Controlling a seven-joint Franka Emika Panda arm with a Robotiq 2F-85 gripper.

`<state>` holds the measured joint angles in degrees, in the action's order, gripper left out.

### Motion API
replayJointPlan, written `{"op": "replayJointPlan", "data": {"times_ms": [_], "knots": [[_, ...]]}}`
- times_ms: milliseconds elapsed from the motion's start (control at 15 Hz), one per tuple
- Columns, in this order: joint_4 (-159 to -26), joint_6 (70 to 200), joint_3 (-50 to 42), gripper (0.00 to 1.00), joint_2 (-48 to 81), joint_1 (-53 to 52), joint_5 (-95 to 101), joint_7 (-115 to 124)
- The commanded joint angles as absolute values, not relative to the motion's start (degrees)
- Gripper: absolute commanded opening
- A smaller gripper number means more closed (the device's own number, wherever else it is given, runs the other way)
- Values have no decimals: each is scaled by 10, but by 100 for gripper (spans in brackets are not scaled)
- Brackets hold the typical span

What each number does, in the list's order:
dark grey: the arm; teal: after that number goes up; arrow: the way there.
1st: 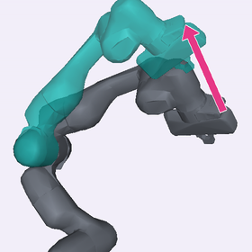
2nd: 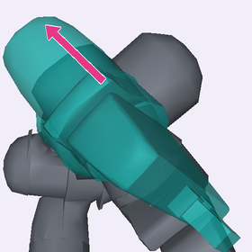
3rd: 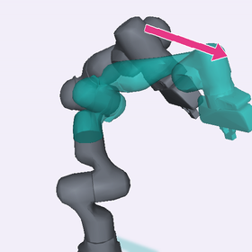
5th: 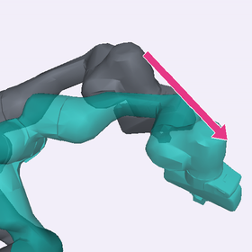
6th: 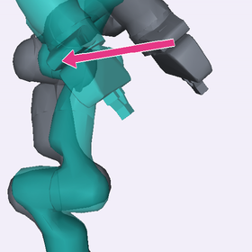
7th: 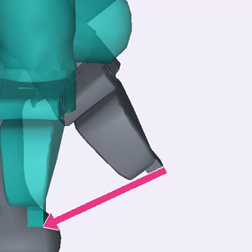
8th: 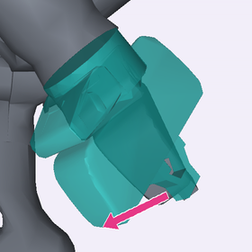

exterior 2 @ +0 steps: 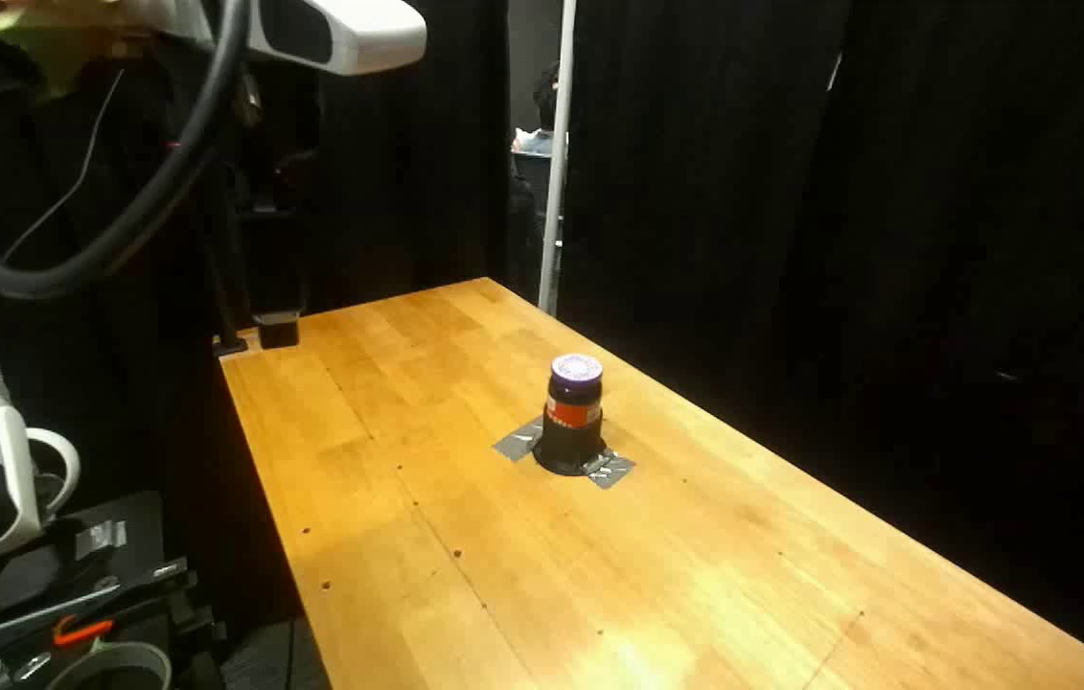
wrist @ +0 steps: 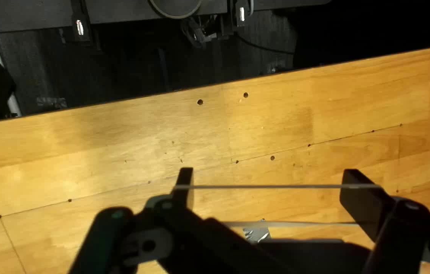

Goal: Put a rubber band around the cup

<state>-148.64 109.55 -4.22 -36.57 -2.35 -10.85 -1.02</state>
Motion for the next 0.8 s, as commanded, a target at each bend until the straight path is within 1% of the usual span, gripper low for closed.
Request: {"op": "replayJointPlan", "data": {"times_ms": [0,267,400,733], "knots": [[-1484,1093,-35,100,-365,-15,-113,-14],[-1480,1093,-35,100,-367,-15,-113,-14],[-1468,1114,-33,100,-340,-15,-108,-18],[-1366,1164,-20,100,-182,-31,-97,-45]]}}
